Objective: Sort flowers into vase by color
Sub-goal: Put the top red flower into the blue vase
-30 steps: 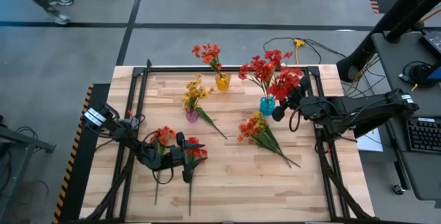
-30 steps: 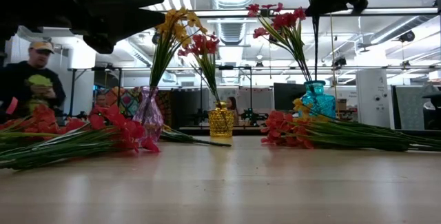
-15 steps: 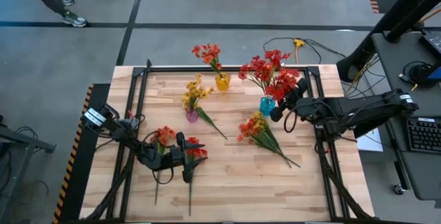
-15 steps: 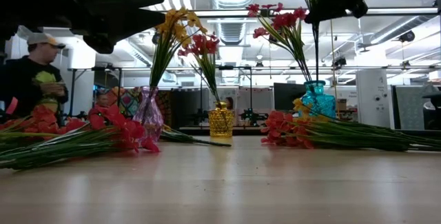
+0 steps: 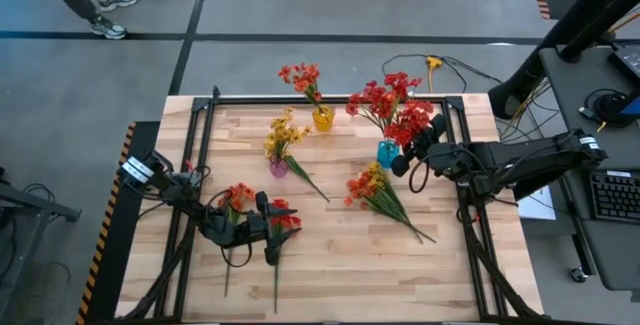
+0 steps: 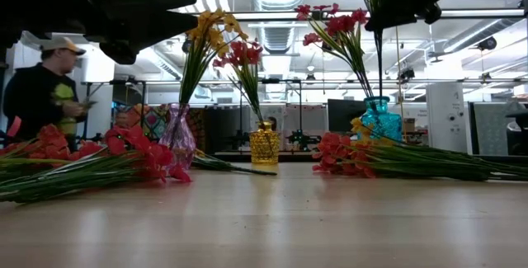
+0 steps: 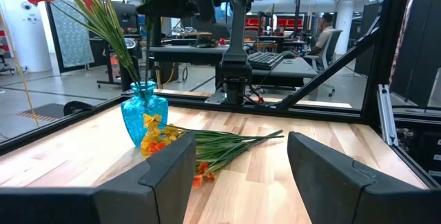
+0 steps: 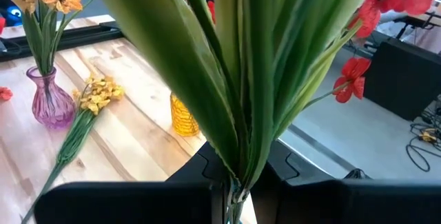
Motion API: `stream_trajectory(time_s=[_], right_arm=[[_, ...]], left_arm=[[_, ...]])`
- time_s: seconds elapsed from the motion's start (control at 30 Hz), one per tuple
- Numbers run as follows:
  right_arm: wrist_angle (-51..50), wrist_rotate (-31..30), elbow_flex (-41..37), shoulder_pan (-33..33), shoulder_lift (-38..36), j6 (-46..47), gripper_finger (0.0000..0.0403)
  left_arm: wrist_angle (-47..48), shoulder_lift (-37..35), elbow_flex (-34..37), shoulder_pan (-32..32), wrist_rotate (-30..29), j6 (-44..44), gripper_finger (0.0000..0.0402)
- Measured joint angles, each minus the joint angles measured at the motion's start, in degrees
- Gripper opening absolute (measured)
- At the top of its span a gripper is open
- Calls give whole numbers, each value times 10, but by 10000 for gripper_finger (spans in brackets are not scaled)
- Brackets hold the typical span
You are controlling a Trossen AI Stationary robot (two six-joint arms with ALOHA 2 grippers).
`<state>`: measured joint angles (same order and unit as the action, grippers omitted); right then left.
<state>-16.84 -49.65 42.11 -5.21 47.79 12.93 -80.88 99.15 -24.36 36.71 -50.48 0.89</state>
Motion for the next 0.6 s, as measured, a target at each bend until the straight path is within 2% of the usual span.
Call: stream_trajectory(time_s=[0.6], right_arm=[[0,2,-1,0,0,7,29]], left_arm=[[0,0,0,0,0,0,212]])
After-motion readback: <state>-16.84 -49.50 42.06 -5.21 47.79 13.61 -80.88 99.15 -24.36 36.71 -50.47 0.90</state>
